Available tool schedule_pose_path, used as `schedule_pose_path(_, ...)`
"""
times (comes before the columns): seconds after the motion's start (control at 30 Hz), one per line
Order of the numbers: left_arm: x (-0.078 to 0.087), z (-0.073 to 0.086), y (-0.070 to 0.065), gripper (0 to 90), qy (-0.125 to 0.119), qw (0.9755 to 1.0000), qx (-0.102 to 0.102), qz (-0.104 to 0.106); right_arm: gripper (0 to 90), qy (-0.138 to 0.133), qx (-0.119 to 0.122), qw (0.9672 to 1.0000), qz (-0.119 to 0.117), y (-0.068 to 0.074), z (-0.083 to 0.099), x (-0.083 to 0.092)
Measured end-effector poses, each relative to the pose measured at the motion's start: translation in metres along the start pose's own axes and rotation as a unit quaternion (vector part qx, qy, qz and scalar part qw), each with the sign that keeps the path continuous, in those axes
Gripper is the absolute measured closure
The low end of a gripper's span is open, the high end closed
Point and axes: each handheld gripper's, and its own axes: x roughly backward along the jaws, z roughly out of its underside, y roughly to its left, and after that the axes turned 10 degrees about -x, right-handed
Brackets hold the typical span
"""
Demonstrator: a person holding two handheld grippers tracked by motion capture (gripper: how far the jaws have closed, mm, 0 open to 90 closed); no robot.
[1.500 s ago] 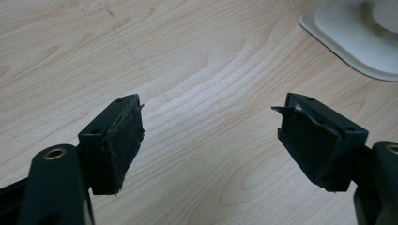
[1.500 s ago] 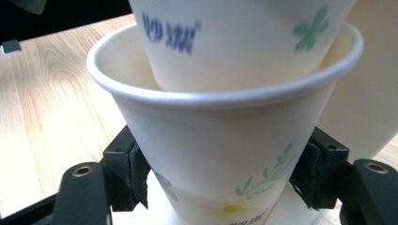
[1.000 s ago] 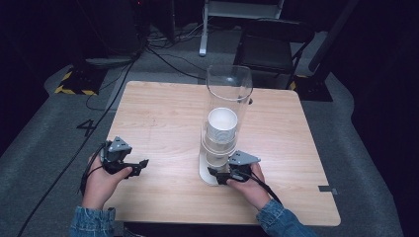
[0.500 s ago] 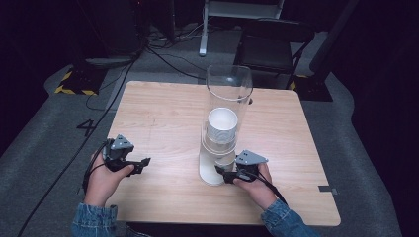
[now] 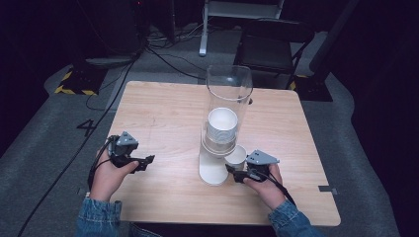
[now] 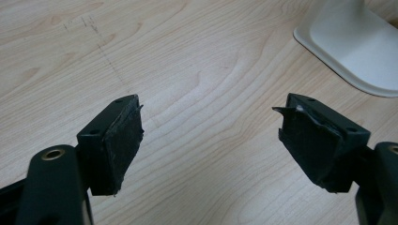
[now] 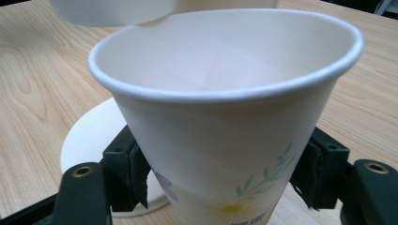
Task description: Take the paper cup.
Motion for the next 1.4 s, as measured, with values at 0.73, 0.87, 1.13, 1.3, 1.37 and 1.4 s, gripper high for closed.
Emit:
schedule_pose_path(0.73,0.001,0.005,-0.002,20.1,-0.011,0.9998,0.016,-0.004,31.4,-0.035,-0.072,0.9962,0.034,-0.043,-0.025,0.033)
schedule_pose_path(0.87,0.005,0.009,-0.003,20.3,-0.005,0.9998,0.017,-0.007,31.2,-0.048,-0.083,0.9942,0.049,-0.057,-0.031,0.037)
schedule_pose_path(1.13,0.011,0.016,-0.007,22.7,-0.007,0.9996,0.026,0.0,31.3,-0.05,-0.098,0.9911,0.075,-0.083,-0.037,0.04)
schedule_pose_path(1.3,0.016,0.02,-0.011,24.4,-0.003,0.9992,0.038,0.01,31.2,-0.054,-0.097,0.9898,0.09,-0.095,-0.038,0.038)
schedule_pose_path(1.37,0.017,0.022,-0.012,24.4,0.004,0.9995,0.03,0.003,31.2,-0.049,-0.097,0.9892,0.098,-0.099,-0.037,0.035)
schedule_pose_path(1.4,0.018,0.023,-0.013,24.2,0.007,0.9997,0.025,0.0,31.2,-0.046,-0.1,0.9887,0.101,-0.101,-0.036,0.034)
